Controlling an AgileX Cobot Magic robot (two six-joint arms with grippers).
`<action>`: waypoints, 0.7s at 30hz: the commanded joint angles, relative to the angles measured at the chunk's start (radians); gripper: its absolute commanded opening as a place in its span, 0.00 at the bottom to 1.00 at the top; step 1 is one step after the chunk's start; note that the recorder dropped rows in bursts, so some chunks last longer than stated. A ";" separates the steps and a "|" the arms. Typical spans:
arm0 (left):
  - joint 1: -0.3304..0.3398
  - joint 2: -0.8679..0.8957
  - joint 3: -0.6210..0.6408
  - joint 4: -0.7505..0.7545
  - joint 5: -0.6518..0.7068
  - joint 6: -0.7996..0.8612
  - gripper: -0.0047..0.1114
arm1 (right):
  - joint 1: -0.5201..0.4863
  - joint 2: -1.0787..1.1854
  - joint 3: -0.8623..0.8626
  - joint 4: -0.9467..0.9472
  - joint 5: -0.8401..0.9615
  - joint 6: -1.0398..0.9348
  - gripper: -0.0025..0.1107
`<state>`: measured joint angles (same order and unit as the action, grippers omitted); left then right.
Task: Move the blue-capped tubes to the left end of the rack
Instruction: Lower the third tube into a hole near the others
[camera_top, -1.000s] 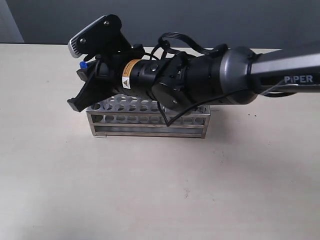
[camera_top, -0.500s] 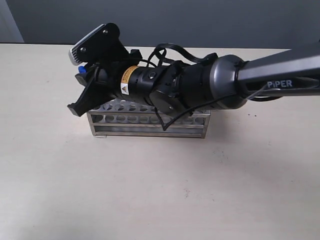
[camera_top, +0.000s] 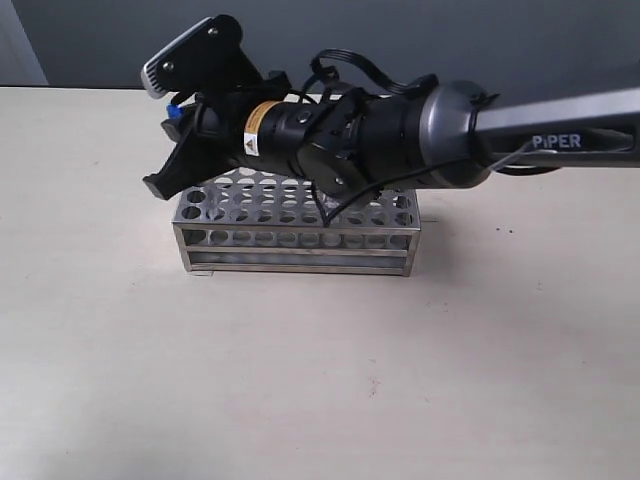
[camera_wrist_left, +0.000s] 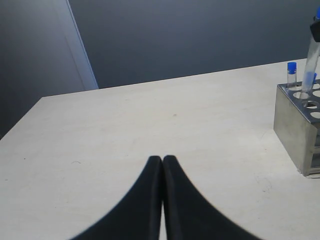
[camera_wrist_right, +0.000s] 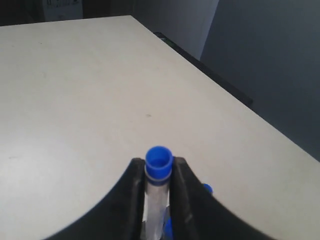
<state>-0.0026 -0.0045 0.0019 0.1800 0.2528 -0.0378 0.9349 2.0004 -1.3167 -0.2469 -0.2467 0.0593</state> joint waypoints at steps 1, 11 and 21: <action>-0.007 0.004 -0.002 -0.002 -0.013 -0.003 0.04 | -0.017 0.000 -0.006 0.024 0.018 -0.004 0.02; -0.007 0.004 -0.002 -0.002 -0.013 -0.003 0.04 | -0.002 0.000 -0.006 0.023 0.030 0.008 0.02; -0.007 0.004 -0.002 -0.002 -0.013 -0.003 0.04 | 0.001 0.000 -0.004 0.023 0.035 0.028 0.02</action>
<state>-0.0026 -0.0045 0.0019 0.1800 0.2528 -0.0378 0.9338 2.0004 -1.3167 -0.2264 -0.2025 0.0805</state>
